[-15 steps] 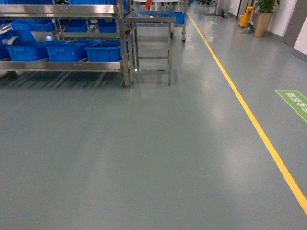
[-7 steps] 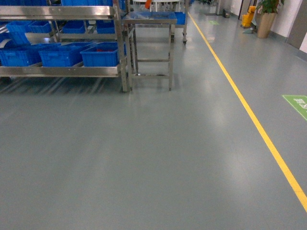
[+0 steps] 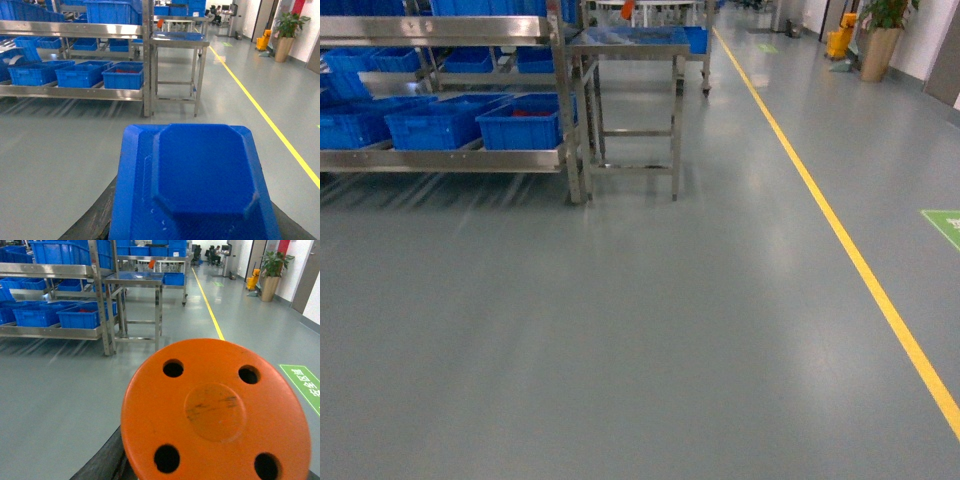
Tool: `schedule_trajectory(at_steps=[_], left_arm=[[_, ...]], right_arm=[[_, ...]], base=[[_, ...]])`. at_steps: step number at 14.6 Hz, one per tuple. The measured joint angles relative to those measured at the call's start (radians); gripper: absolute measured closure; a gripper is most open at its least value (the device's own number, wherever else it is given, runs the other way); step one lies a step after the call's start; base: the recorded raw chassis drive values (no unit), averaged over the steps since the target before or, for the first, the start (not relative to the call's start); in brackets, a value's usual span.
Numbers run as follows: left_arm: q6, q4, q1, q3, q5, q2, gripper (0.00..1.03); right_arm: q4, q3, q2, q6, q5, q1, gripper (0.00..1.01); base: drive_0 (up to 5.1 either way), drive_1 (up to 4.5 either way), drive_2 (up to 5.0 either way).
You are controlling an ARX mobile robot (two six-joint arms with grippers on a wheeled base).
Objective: Sort blue parts and orange caps into right shelf containers
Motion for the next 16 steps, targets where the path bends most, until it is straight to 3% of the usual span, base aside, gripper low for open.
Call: schedule_trajectory(at_steps=[16], left_arm=[[0.0,0.001,0.0,0.0,-0.001,0.0,0.6]], right_arm=[[0.002,0.0,0.0,0.0,0.0,0.0,0.56]], base=[[0.0,4.37,-4.3]])
